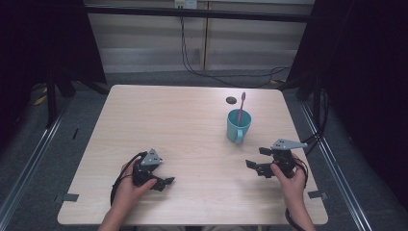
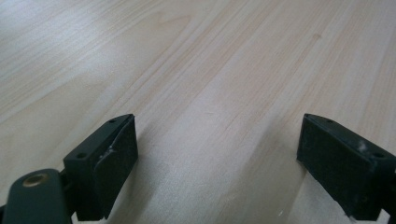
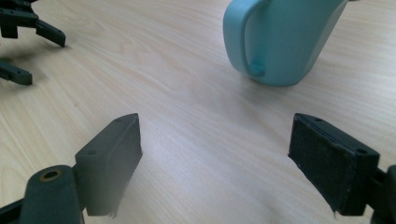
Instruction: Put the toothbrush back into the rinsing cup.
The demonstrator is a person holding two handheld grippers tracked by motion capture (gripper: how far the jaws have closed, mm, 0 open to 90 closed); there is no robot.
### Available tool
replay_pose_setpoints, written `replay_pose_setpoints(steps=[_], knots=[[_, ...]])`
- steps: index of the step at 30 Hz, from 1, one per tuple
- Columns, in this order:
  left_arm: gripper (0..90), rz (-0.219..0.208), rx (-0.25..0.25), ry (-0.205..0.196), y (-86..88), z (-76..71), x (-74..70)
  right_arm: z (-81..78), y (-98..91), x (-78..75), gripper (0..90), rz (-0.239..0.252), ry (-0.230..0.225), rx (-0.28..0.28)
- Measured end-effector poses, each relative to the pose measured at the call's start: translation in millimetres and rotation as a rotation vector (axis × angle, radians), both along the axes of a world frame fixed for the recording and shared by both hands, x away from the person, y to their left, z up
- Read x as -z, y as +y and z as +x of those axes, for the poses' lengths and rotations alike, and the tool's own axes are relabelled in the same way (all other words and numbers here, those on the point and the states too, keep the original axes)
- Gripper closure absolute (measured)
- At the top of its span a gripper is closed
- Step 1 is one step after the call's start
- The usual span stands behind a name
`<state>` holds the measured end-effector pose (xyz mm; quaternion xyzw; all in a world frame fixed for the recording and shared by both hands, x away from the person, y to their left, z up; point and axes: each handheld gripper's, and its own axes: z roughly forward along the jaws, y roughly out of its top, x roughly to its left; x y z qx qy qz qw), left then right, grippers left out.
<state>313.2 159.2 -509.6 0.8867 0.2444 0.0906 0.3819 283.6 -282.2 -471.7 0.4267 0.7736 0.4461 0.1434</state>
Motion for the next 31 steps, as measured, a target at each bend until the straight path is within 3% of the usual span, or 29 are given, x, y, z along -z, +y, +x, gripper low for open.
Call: replay_pose_setpoints(steps=[5,21,31], knots=[[12.0,0.0,0.0,-0.001,0.0,0.0,0.0,-4.4,3.3,11.7,16.2,-0.007,0.022,-0.011],[12.0,0.0,0.0,-0.001,0.0,0.1,0.0,-9.7,12.6,37.5,16.2,-0.114,0.075,-0.045],[12.0,0.0,0.0,-0.001,0.0,0.0,0.0,-11.9,13.9,39.4,15.5,-0.162,0.055,-0.06]])
